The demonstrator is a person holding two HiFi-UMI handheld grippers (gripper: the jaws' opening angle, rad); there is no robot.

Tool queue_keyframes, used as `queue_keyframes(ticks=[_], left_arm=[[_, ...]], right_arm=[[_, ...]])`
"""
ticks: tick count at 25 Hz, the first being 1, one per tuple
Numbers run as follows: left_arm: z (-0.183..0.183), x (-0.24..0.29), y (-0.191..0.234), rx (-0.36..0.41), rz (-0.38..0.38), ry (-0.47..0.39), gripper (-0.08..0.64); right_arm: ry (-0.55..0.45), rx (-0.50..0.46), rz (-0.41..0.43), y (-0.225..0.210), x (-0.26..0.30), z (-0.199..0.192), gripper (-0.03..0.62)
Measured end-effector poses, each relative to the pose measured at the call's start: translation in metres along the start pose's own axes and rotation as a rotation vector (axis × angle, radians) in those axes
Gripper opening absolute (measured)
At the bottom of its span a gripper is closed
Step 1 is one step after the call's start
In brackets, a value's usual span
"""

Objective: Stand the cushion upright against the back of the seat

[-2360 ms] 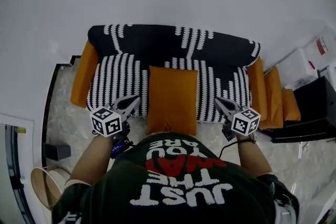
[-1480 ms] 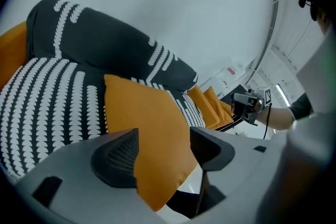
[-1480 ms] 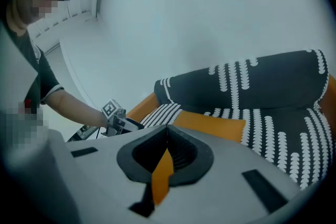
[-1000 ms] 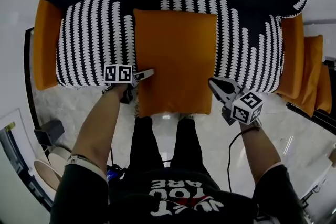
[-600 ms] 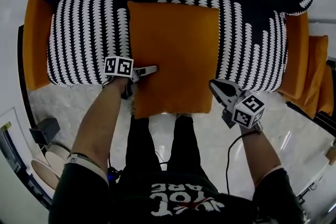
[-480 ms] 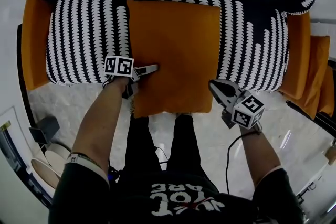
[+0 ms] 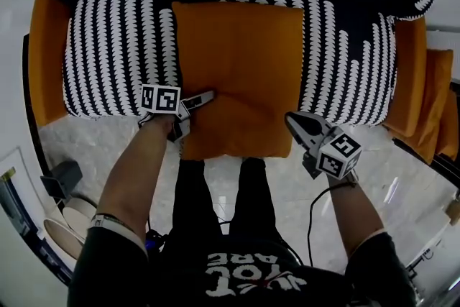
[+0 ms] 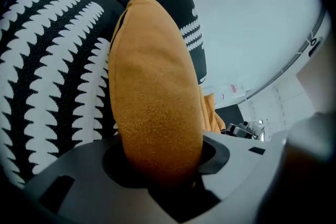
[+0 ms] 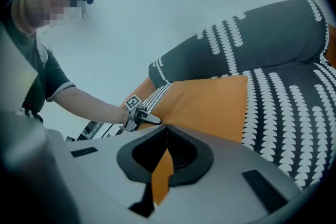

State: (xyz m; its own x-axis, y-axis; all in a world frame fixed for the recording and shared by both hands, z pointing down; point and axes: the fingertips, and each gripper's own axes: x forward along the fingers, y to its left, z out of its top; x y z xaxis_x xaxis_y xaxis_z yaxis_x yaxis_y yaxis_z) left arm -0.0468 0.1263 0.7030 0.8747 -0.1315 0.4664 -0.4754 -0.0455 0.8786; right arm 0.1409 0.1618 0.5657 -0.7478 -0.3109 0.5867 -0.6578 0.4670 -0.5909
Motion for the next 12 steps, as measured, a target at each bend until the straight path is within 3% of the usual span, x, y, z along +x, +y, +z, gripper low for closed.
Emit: queue_keyframes(ticks=[5, 12], left_arm=[[-0.003, -0.018, -0.03, 0.017, -0.075, -0.027, 0.169], [0.002, -0.027, -0.076, 0.133, -0.113, -0.063, 0.138]], right_arm=[[-0.004, -0.008, -0.007, 0.015, 0.0, 0.005, 0.025], [-0.055, -0.049, -0.035, 0.02, -0.015, 0.032, 0.025]])
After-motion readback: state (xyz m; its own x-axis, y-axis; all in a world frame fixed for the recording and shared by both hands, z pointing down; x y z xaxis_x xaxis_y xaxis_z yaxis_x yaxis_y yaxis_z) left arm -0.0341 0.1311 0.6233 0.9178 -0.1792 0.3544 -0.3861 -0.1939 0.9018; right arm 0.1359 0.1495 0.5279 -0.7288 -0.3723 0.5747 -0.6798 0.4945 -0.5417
